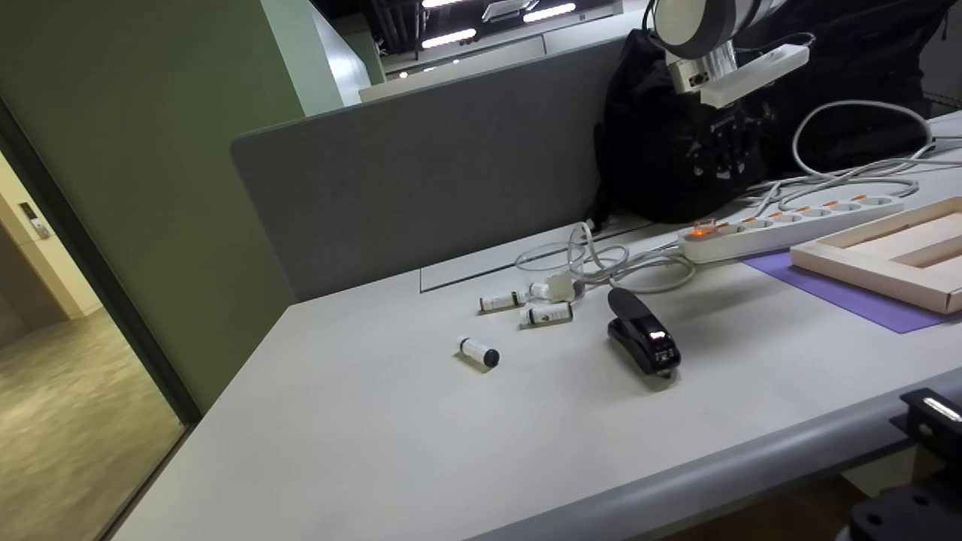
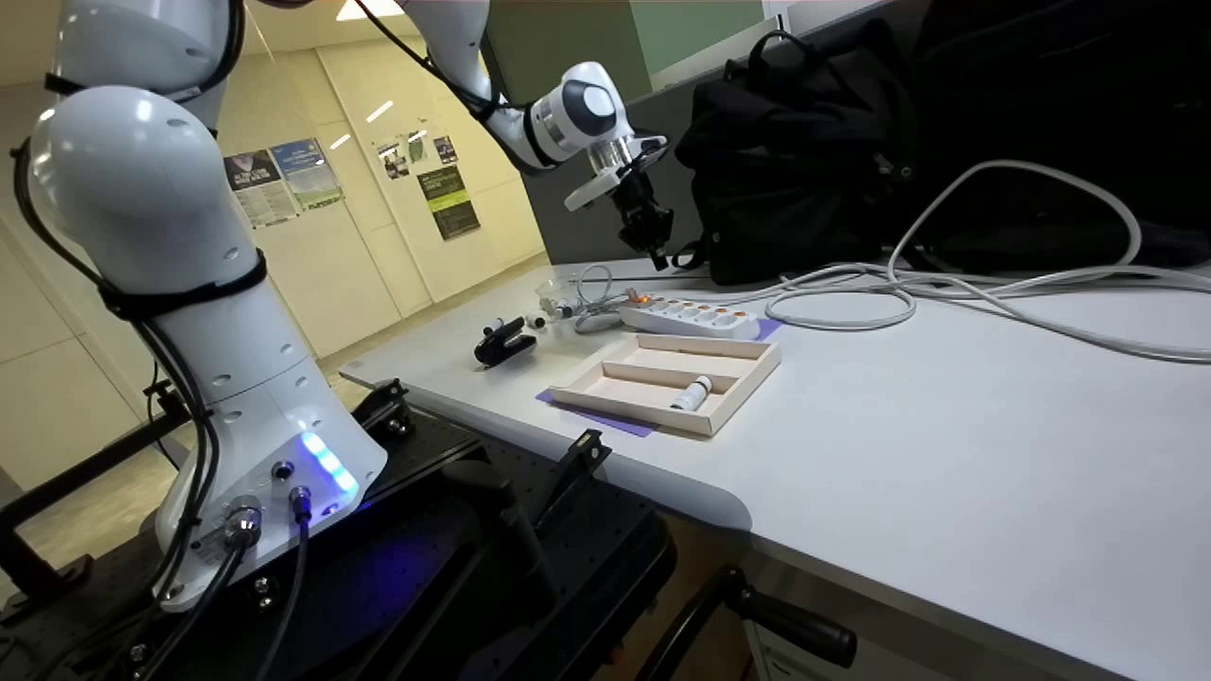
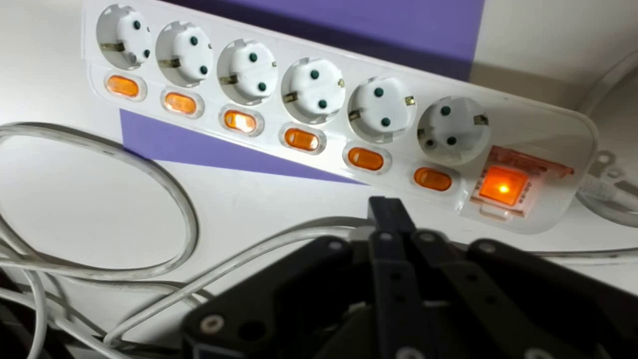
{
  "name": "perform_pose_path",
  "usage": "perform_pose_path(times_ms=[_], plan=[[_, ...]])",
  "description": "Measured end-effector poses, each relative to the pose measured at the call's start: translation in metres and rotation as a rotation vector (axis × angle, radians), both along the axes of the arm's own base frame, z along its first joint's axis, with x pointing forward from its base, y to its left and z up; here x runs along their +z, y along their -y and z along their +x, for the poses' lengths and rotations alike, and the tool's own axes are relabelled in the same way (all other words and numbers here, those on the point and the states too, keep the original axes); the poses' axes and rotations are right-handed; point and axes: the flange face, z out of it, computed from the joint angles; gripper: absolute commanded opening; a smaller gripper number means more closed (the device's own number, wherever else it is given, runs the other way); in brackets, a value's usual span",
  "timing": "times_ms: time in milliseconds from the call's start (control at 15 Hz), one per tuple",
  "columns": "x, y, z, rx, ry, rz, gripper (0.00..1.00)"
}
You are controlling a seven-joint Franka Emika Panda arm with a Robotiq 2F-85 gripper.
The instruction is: Turn on the second switch from the left
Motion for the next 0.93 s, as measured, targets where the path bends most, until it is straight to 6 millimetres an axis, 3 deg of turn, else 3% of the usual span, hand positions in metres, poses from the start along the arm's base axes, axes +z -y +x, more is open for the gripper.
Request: perform_pose_path(times_ms=[933], plan=[[-0.045, 0.001, 0.000, -0.084, -0.058, 0.046, 0.00]])
